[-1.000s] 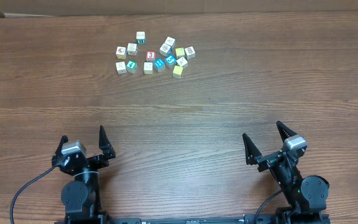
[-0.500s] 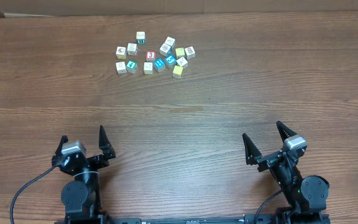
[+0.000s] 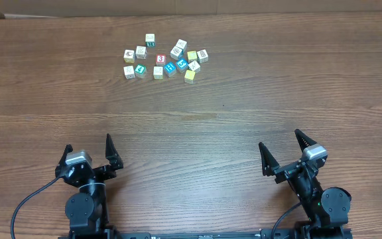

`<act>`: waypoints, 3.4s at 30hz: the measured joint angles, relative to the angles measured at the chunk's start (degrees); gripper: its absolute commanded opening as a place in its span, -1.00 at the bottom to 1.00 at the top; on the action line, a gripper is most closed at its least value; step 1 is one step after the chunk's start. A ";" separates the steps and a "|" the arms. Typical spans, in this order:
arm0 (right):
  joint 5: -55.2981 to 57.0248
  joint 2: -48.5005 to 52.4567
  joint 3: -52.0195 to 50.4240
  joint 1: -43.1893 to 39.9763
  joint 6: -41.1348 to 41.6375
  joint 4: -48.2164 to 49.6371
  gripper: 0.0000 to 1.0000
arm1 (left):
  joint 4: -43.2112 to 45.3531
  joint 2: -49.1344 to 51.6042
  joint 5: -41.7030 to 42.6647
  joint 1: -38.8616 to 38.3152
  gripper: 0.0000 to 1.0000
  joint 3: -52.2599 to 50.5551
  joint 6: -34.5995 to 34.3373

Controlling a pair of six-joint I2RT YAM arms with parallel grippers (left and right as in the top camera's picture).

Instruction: Form a circle

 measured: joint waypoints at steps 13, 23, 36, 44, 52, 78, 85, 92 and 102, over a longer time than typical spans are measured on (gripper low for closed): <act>0.00 0.00 0.00 0.00 -0.02 -0.04 1.00 | 0.00 0.00 -0.02 0.00 0.99 0.00 0.02; -0.02 0.00 0.00 0.00 -0.02 -0.02 1.00 | 0.00 0.00 0.00 0.00 0.99 0.00 0.00; 0.00 0.00 0.00 0.00 -0.04 -0.02 1.00 | 0.00 0.00 0.00 0.00 0.99 0.00 0.02; -0.02 0.00 0.00 0.00 0.00 -0.02 1.00 | 0.00 0.00 0.00 0.00 0.99 0.00 0.00; 0.00 0.00 0.00 0.00 0.00 0.00 1.00 | 0.00 0.00 0.00 0.00 0.99 0.00 0.00; -0.02 0.00 0.00 0.02 -0.04 -0.04 1.00 | 0.00 0.00 0.00 0.00 0.99 0.00 0.00; -0.02 0.00 0.00 0.02 0.00 -0.02 1.00 | 0.00 0.00 -0.02 0.00 0.99 0.00 0.00; -0.02 0.00 0.02 0.02 -0.02 -0.02 1.00 | 0.00 0.00 0.00 0.00 0.99 0.00 0.00; -1.57 0.00 0.02 0.00 -0.04 2.05 1.00 | 0.00 0.00 -0.02 0.00 0.99 0.00 0.00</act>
